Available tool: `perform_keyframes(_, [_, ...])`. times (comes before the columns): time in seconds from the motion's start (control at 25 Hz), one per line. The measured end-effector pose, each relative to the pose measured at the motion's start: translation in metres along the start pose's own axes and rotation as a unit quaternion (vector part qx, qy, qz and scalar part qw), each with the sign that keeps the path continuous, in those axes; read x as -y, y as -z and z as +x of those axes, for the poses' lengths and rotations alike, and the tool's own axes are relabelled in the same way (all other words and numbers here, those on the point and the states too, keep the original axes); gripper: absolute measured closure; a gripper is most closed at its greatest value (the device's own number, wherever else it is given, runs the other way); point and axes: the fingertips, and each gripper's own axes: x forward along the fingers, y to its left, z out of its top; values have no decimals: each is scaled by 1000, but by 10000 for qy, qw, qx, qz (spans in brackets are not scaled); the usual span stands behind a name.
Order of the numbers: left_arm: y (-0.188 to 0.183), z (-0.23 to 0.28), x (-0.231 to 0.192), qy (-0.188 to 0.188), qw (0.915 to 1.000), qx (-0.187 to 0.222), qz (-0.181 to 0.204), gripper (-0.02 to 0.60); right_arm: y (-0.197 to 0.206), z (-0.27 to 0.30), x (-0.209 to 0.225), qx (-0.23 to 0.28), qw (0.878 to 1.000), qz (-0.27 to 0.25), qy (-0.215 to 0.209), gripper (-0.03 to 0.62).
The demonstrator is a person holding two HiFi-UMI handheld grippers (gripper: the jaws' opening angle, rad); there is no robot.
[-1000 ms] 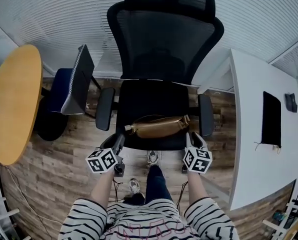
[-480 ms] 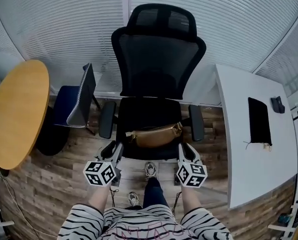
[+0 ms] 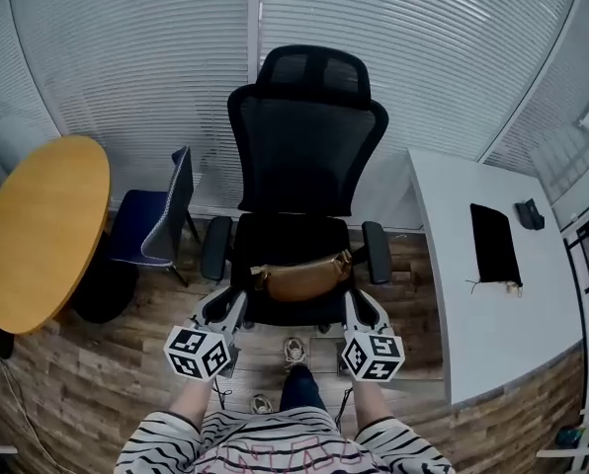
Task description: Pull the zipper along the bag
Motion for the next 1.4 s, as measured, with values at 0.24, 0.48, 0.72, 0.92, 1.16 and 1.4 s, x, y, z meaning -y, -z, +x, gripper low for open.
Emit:
perform_keyframes(0.24, [-11,-34,19,21,9993,119,340,516,-22,-32,-21,281,9994,-179,-107,530])
perform_keyframes(0.48, [-20,-64,24,-55,9982,229,559,537,-30,-56,-39,435,9987,-176,-219,537])
perform_keyframes(0.72, [-24,-89,31,-70,9971,265,708,541,-22,-76,-52,326,9988,-209,-311,548])
perform_keyframes(0.92, [-21,-101,36,3,9971,265,709,545,-14,-86,-64,270,9985,-246,-398,555])
perform_keyframes(1.16, [-5,-107,45,76,9966,131,812,551,6,-96,-73,2,9984,-384,-414,562])
perform_keyframes(1.4, [7,-111,50,99,9950,-34,988,551,16,-102,-74,-111,9984,-468,-299,566])
